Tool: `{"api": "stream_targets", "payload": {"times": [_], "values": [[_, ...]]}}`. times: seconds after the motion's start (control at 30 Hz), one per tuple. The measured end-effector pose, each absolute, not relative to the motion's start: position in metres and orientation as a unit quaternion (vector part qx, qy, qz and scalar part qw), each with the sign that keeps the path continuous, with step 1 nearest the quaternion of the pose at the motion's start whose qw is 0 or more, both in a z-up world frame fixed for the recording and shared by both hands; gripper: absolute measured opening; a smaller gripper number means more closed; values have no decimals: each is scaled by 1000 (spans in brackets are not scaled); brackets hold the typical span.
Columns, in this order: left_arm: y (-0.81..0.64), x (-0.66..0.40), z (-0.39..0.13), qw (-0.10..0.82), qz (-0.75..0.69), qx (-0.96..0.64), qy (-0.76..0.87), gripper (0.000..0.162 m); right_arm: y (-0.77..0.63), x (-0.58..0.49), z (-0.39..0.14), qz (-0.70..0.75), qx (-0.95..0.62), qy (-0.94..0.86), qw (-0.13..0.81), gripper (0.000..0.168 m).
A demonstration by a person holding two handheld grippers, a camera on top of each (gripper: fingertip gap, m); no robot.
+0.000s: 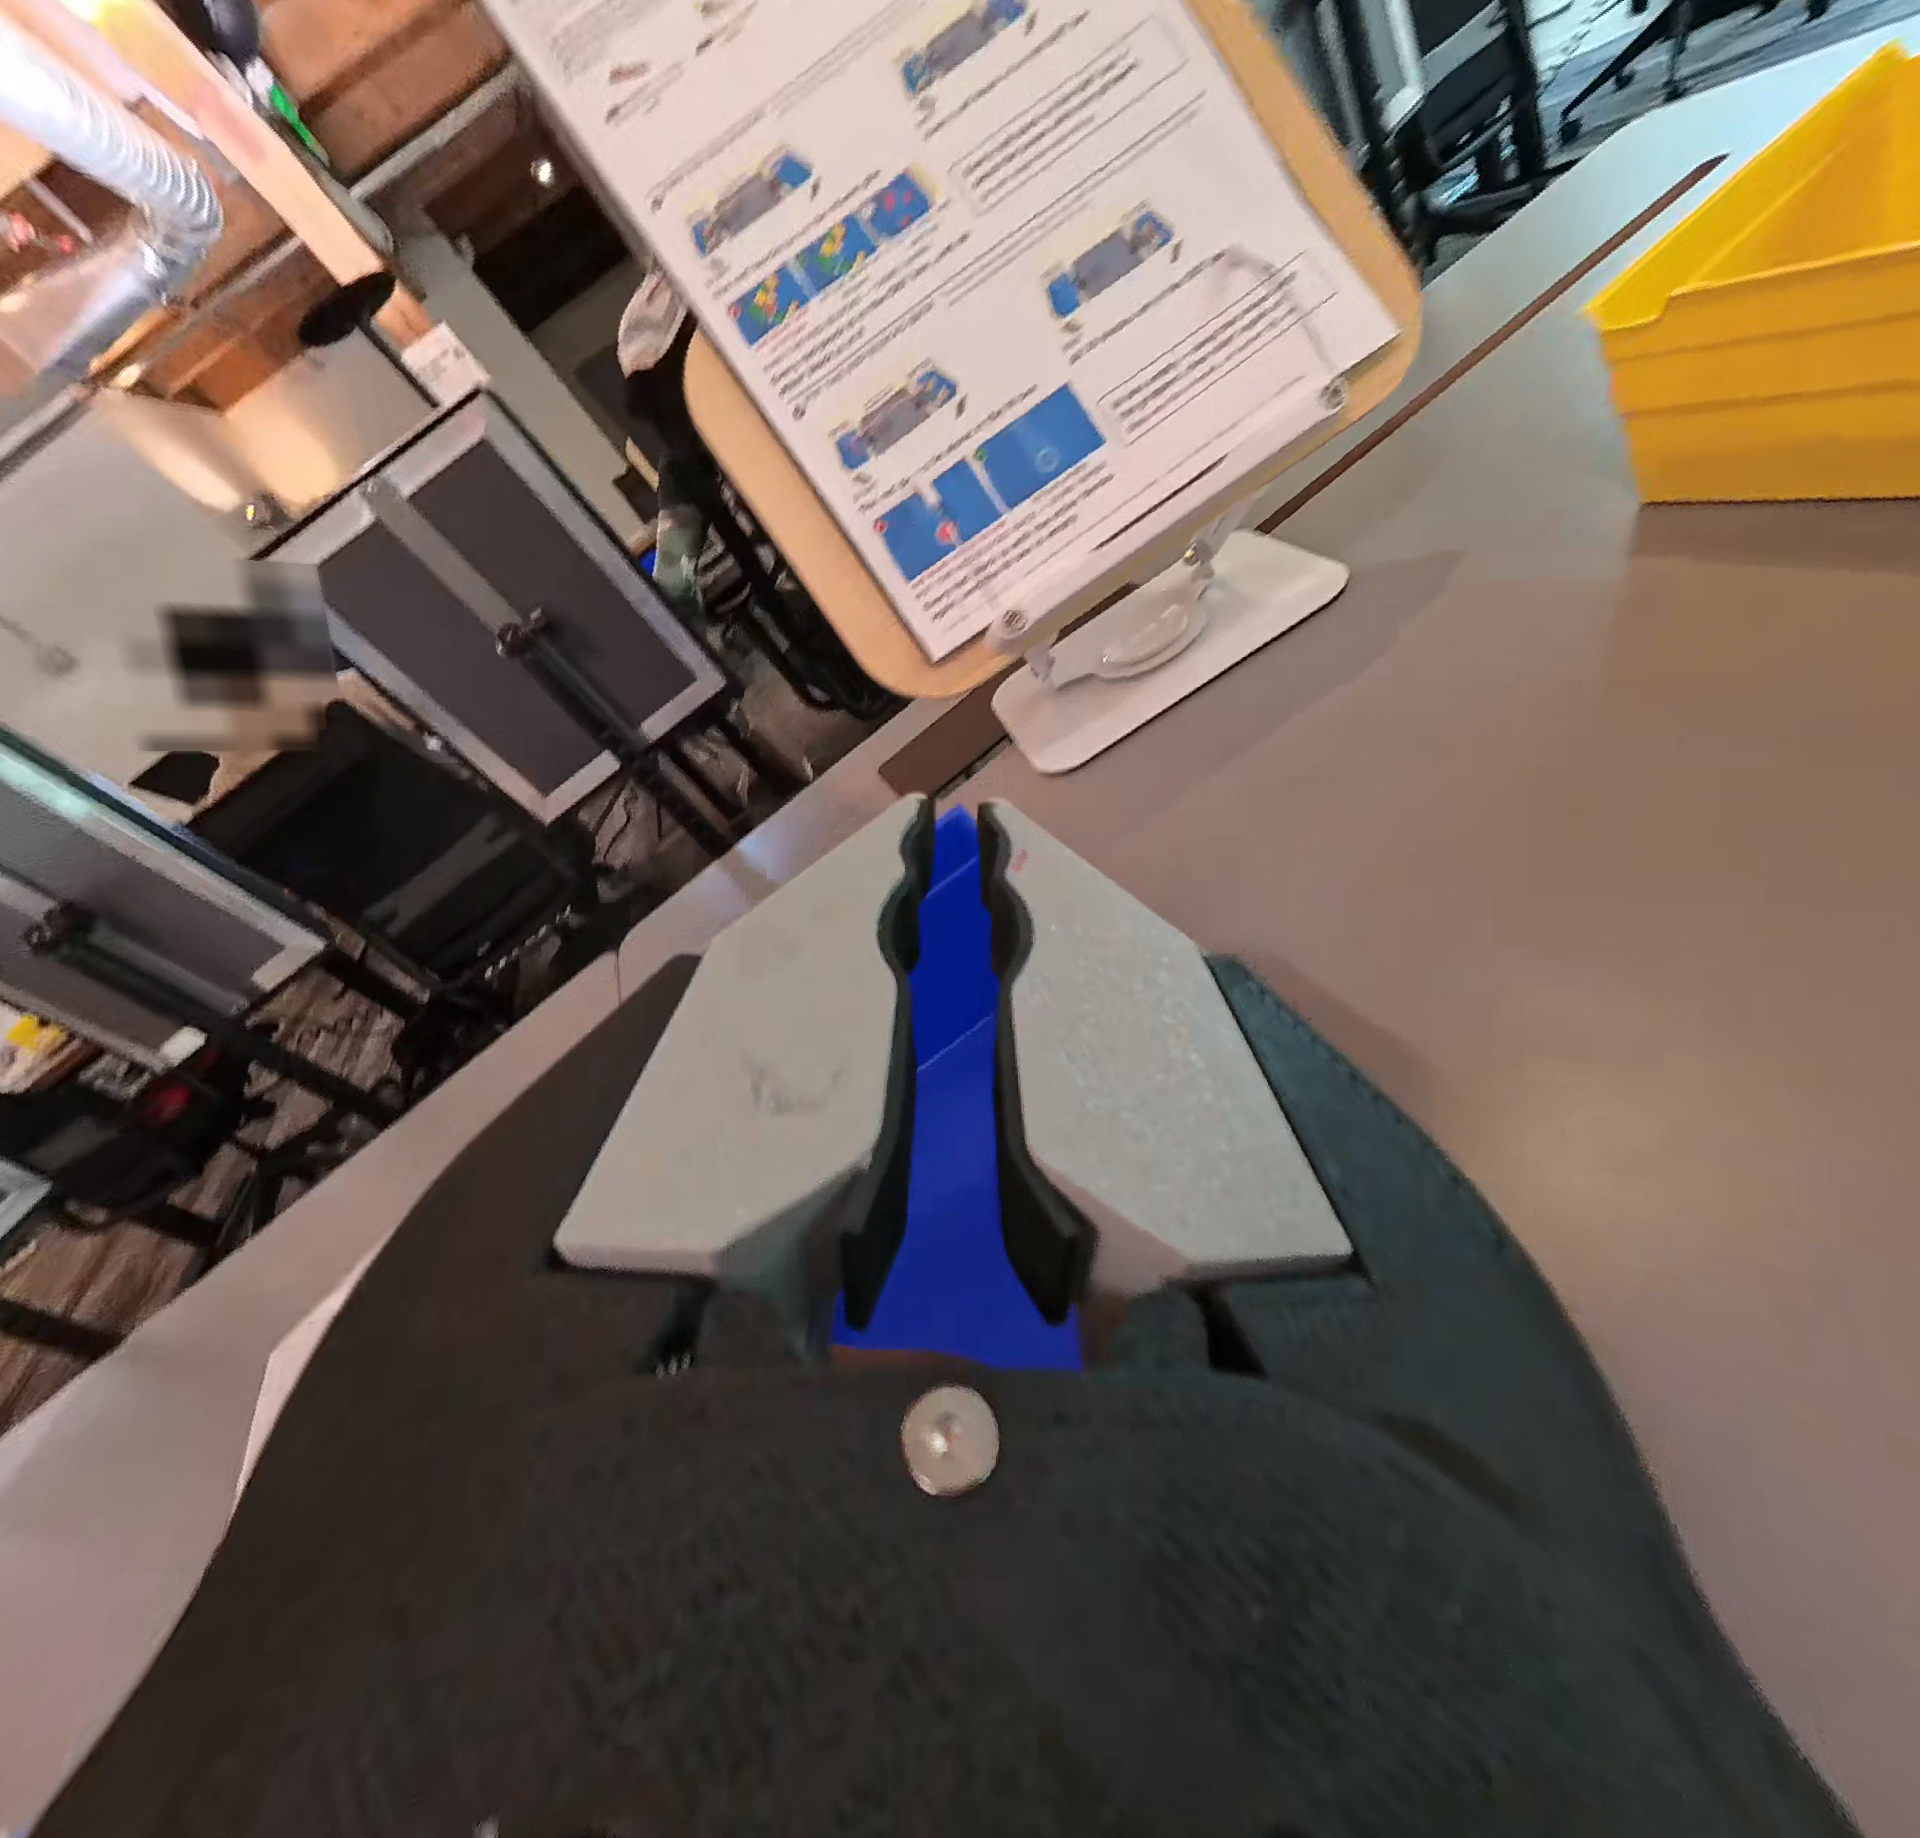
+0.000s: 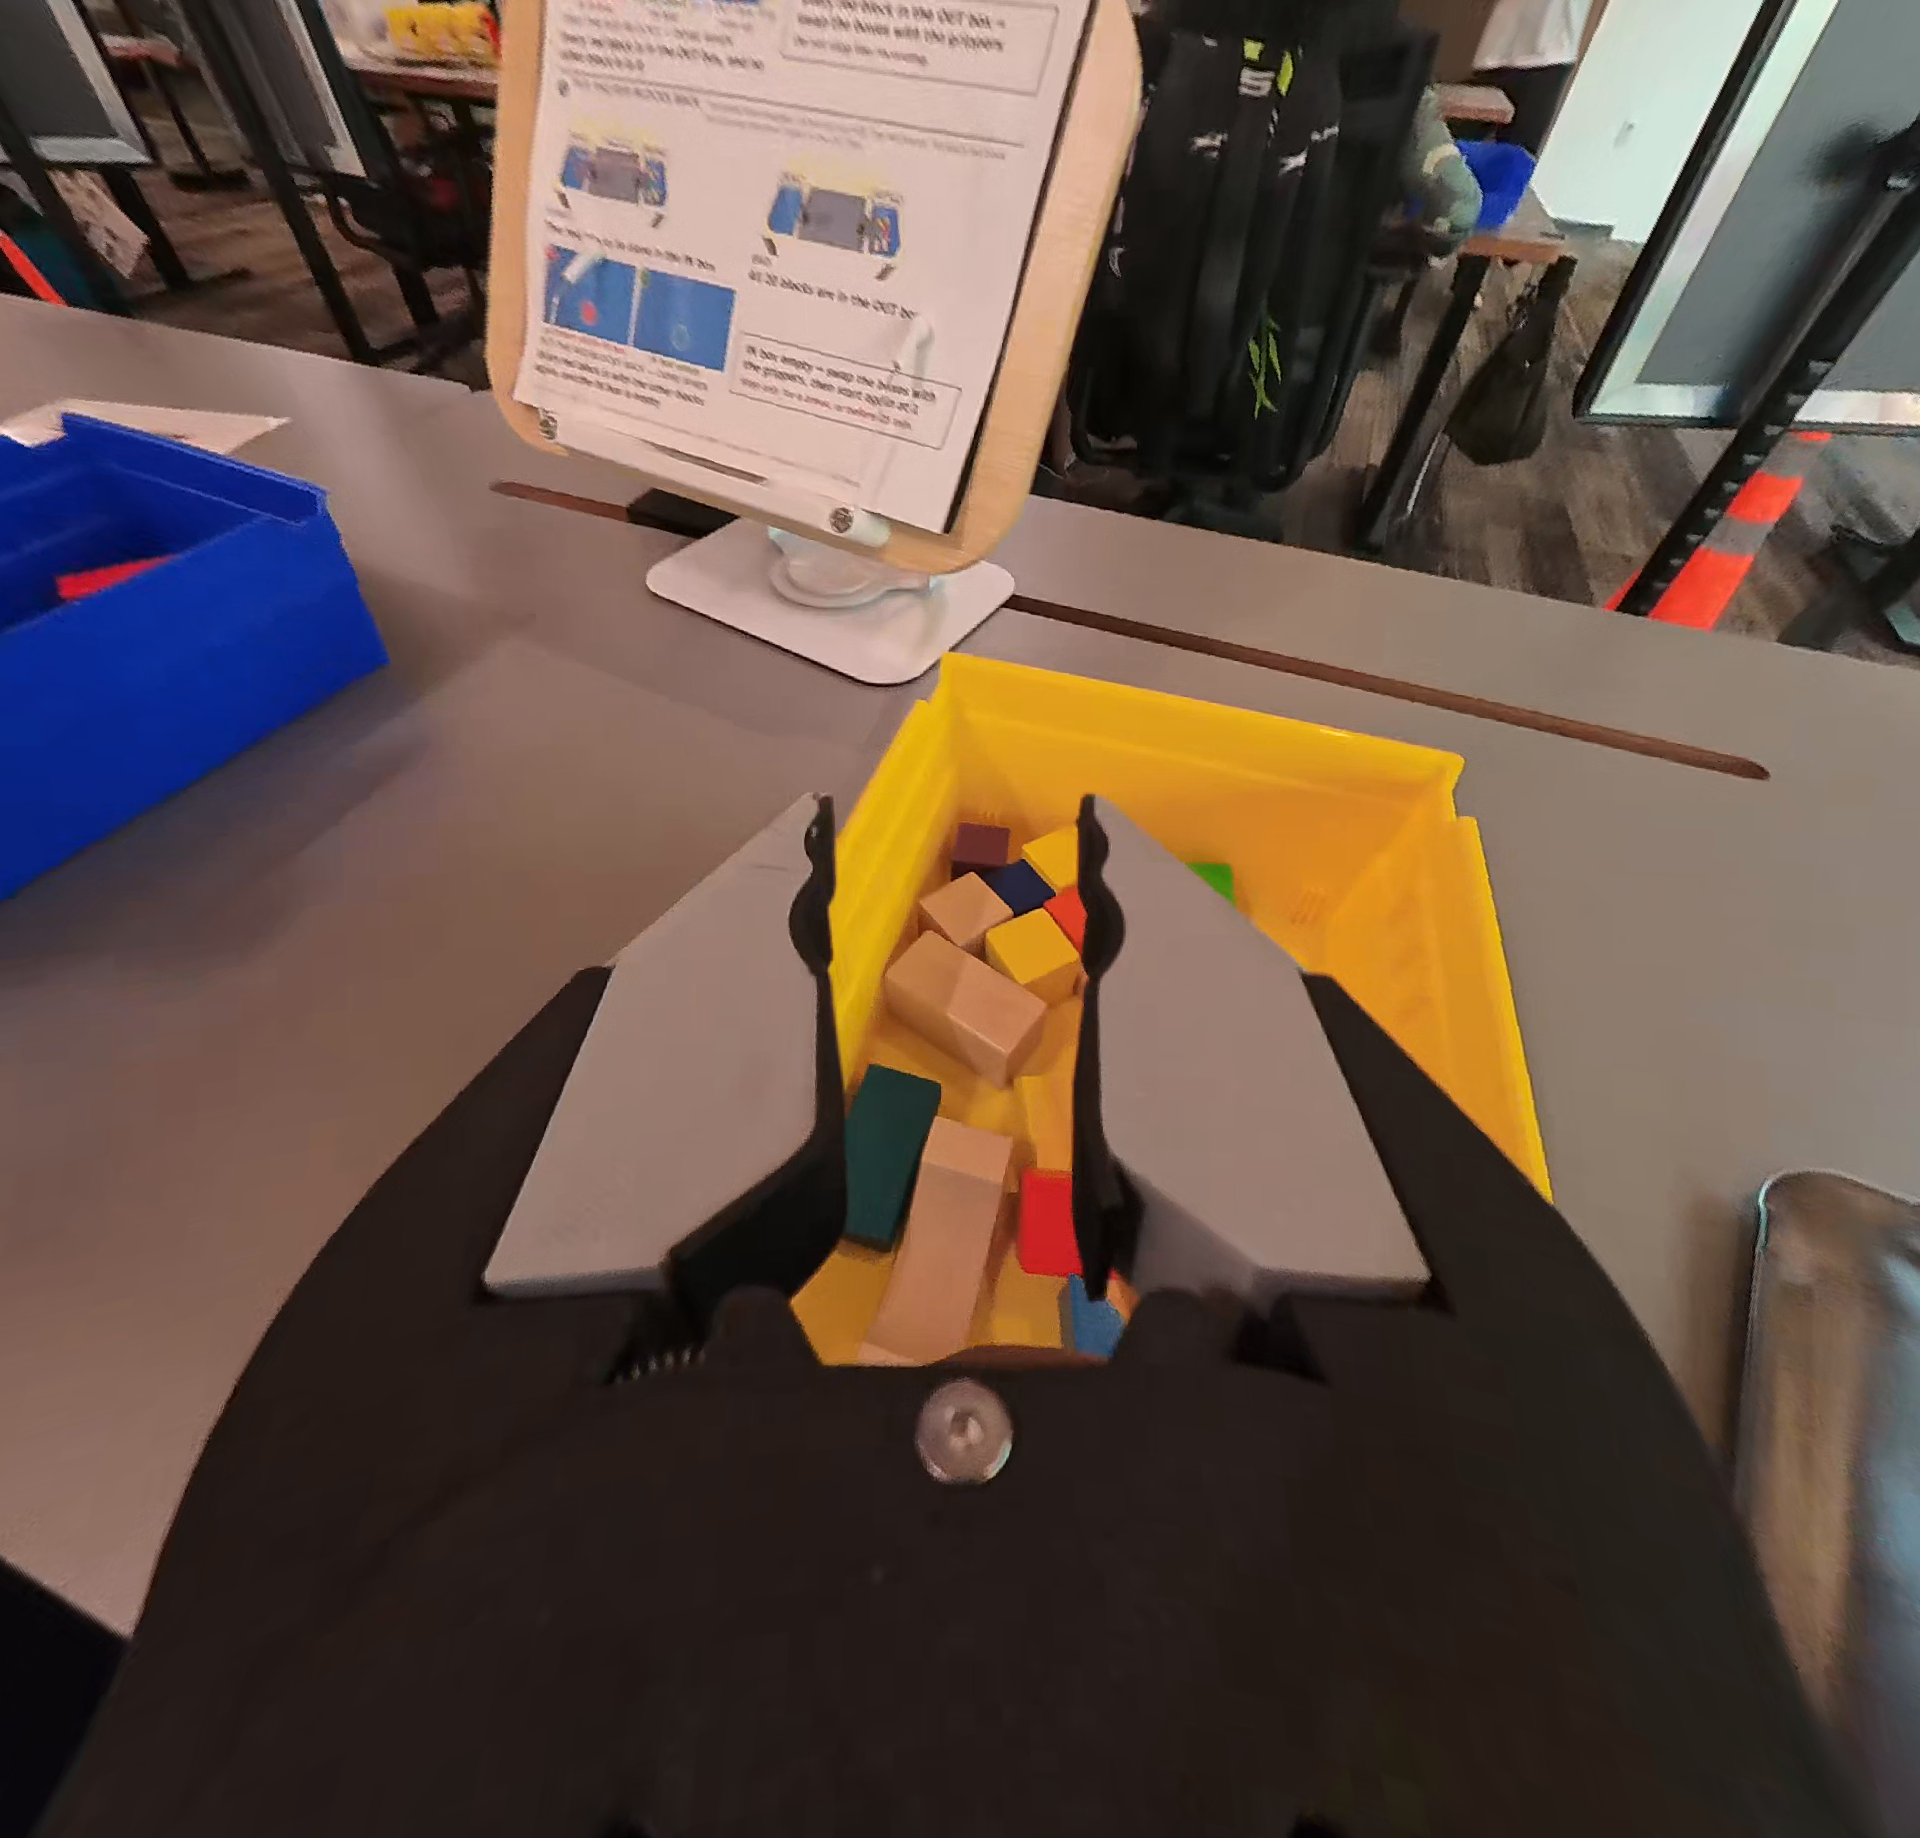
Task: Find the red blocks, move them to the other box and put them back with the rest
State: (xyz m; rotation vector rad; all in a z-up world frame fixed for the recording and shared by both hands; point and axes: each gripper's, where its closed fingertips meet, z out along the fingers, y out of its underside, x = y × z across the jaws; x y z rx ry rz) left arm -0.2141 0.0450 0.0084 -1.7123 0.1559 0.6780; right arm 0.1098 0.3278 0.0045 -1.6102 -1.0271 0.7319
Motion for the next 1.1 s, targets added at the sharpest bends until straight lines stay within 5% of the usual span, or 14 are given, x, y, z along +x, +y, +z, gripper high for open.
{"api": "stream_targets", "payload": {"times": [0.17, 0.43, 1.1], "values": [[31, -261, -11, 570, 268, -777, -2, 15, 315, 102, 8, 311, -659, -445, 520, 44], [44, -342, -77, 391, 222, -893, -16, 39, 304, 88, 3, 308, -653, -467, 511, 44], [43, -415, -185, 52, 179, -982, -32, 43, 285, 88, 16, 311, -626, -486, 524, 43]]}}
